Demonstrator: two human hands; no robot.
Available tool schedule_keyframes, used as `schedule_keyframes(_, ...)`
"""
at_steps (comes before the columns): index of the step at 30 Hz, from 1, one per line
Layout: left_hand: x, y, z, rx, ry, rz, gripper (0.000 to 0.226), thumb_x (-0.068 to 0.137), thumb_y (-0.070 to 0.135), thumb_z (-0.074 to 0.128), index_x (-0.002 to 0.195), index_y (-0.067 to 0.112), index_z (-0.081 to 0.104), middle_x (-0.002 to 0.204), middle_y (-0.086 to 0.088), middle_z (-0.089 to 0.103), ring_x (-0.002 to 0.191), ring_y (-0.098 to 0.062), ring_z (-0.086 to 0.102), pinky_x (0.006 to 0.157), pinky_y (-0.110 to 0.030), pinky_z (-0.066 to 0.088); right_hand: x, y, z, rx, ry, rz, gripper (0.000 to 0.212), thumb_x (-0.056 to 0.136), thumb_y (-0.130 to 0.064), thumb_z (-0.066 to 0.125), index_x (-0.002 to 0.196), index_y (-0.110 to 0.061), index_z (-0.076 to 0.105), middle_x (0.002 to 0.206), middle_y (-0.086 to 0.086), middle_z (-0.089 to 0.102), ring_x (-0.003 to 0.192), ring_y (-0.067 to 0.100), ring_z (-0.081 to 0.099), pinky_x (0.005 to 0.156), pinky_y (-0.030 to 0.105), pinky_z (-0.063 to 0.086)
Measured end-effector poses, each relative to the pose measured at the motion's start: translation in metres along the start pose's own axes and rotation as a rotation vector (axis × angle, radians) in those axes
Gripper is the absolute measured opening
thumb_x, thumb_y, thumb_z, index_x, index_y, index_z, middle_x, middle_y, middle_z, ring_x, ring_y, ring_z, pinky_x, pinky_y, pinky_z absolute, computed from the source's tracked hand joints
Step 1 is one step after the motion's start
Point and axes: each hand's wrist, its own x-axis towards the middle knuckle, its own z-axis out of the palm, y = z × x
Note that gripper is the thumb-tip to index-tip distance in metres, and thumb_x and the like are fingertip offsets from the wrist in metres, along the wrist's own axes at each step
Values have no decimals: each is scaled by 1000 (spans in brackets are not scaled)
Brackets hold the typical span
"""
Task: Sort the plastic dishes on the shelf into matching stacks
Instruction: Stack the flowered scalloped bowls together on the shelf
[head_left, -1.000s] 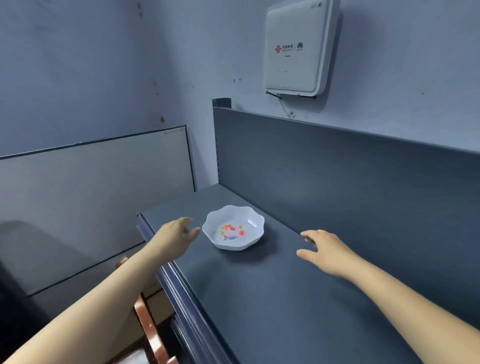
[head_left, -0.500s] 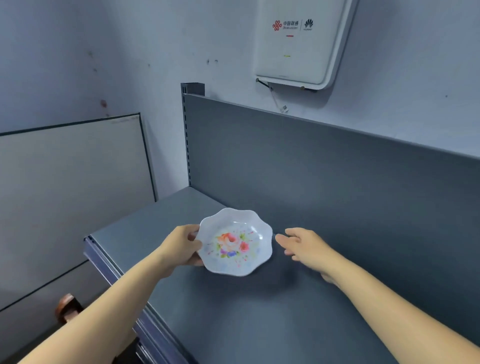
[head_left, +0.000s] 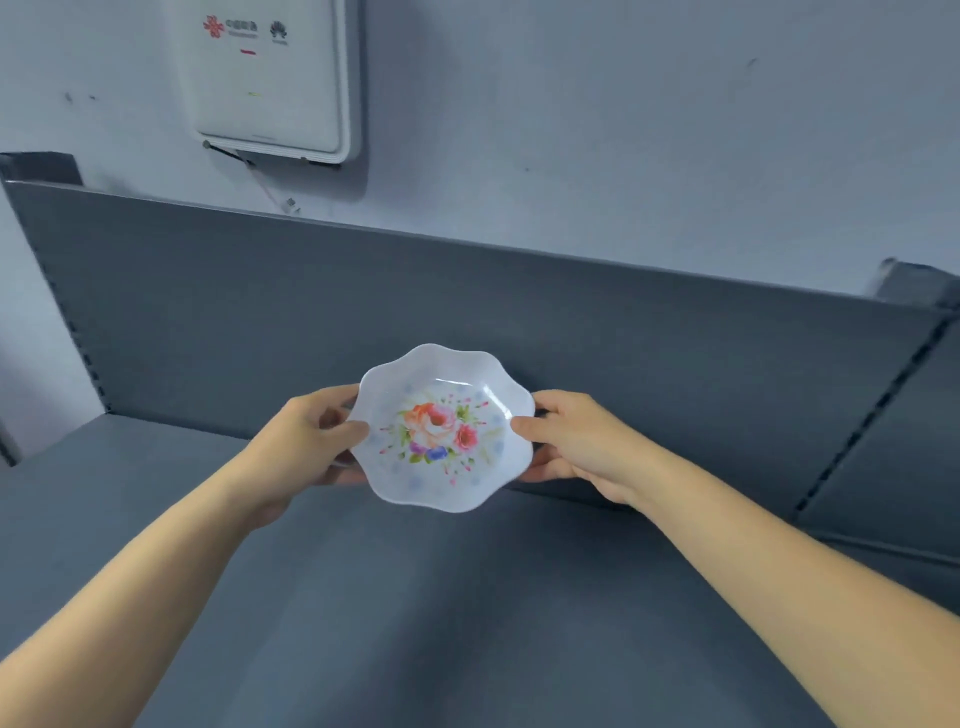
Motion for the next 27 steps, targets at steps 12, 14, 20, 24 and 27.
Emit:
schedule_keyframes(12, -51, 107, 231, -66, -312, 225, 32, 96, 10, 51, 103, 35, 69, 92, 2, 75, 77, -13, 73, 60, -19, 57, -213, 42, -202, -44, 378, -30, 22, 95, -12, 55, 114, -6, 63, 106, 13, 71, 76, 17, 71, 64, 24, 58)
schedule_keyframes(14, -71, 119, 277, -69, -348, 241, 33, 96, 9, 50, 102, 34, 69, 93, 0, 75, 76, -13, 72, 60, -19, 57, -252, 58, -234, -39, 427, -24, 21, 95, -12, 55, 114, -7, 64, 105, 13, 72, 80, 21, 71, 66, 26, 59)
schedule_keyframes(20, -116, 132, 383, -16, -406, 183, 38, 94, 2, 43, 112, 24, 68, 100, -3, 75, 76, -9, 73, 60, -19, 57, -329, 115, -299, -25, 482, 36, 23, 93, -10, 55, 112, -4, 66, 103, 14, 73, 77, 19, 72, 63, 23, 58)
schedule_keyframes(24, -131, 123, 418, 62, -386, 134, 44, 90, -2, 39, 115, 20, 67, 104, -5, 73, 86, -18, 73, 68, -26, 60, -339, 149, -319, -85, 493, 77, 25, 88, -3, 53, 108, 9, 62, 86, 15, 64, 67, 20, 64, 58, 23, 58)
schedule_keyframes(27, -131, 112, 432, 189, -325, 115, 44, 86, -4, 37, 108, 16, 69, 97, -9, 72, 83, -27, 71, 72, -31, 61, -334, 167, -323, -157, 519, 109, 21, 84, 2, 50, 98, 11, 62, 74, 10, 58, 60, 18, 57, 59, 25, 57)
